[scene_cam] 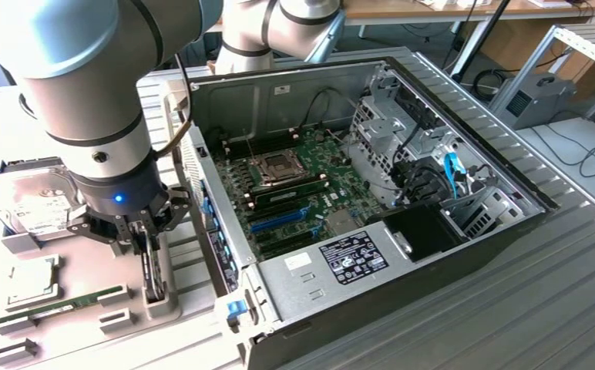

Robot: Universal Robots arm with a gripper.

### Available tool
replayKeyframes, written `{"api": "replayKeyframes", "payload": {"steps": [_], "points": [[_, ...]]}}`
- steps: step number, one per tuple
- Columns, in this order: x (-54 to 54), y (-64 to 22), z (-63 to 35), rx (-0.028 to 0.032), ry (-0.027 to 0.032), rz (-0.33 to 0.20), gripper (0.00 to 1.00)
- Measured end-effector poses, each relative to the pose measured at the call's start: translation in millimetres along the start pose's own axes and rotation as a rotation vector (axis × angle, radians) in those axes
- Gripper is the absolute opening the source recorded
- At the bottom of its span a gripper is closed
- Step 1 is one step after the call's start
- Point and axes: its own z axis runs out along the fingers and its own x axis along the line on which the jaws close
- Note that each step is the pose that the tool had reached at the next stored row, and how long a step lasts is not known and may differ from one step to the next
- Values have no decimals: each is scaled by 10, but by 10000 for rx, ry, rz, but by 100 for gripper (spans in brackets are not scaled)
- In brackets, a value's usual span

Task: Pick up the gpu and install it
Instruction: 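Pick up the gpu and move the gpu toward the slot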

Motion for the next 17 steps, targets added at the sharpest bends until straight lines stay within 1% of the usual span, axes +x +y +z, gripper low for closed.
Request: {"api": "replayKeyframes", "payload": {"steps": [17], "points": [[-1, 1, -33, 3, 0, 0, 26]]}}
